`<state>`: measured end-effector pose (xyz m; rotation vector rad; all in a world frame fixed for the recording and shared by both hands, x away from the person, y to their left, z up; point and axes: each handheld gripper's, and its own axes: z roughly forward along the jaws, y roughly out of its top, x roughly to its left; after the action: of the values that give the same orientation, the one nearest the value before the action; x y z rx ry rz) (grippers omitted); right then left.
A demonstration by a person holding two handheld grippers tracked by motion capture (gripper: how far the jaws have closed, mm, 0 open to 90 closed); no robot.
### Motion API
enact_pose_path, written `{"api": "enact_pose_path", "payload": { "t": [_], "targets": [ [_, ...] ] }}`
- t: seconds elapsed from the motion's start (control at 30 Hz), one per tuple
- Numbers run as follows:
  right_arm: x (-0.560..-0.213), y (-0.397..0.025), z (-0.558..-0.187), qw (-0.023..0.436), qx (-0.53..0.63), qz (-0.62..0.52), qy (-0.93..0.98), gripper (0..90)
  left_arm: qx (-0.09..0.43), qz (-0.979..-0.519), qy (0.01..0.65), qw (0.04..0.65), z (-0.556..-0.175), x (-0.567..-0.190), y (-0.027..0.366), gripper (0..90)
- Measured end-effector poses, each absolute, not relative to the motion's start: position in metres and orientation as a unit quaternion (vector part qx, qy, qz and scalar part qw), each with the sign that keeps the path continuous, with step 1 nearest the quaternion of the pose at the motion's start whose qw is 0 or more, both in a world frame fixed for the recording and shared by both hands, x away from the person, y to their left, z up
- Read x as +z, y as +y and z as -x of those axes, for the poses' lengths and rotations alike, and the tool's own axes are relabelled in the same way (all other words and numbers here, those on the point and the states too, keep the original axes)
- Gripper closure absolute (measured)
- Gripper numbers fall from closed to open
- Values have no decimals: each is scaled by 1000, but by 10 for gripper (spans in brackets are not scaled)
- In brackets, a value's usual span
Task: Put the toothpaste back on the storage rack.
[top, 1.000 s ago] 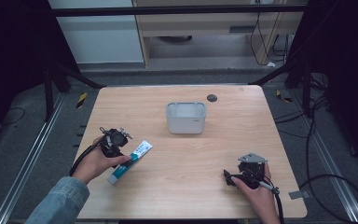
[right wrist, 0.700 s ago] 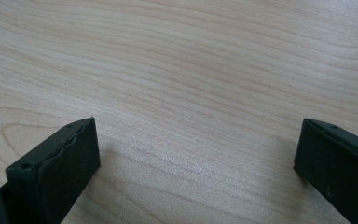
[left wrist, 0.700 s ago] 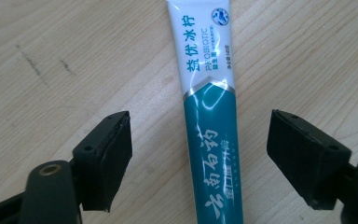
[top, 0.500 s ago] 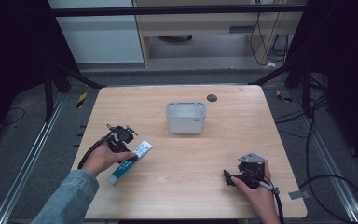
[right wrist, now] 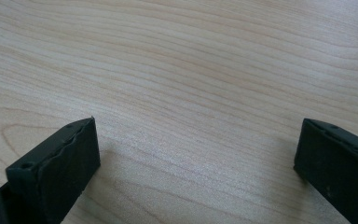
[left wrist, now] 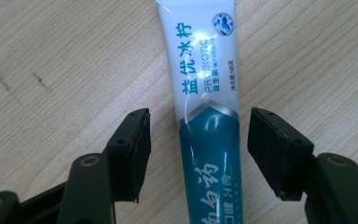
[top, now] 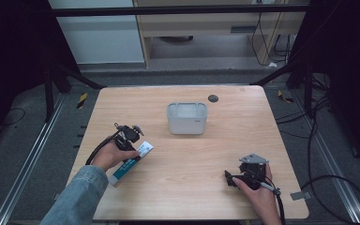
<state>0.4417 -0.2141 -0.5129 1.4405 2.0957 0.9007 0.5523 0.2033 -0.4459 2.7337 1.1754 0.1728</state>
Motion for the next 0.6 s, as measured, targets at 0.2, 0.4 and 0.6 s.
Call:
{"api": "enact_pose_path", "payload": {
  "t": [0.2, 0.4, 0.6],
  "targets": [
    [-513, -214, -442, 220, 326, -521, 758, 4, 56, -915, 392, 78, -554, -448, 199, 423],
    [-513, -214, -442, 224, 325, -518, 759, 4, 56, -917, 390, 71, -556, -453, 195, 469],
    [-513, -214, -442, 220, 325, -520, 759, 4, 57, -916, 391, 66, -558, -455, 192, 491]
  ]
}}
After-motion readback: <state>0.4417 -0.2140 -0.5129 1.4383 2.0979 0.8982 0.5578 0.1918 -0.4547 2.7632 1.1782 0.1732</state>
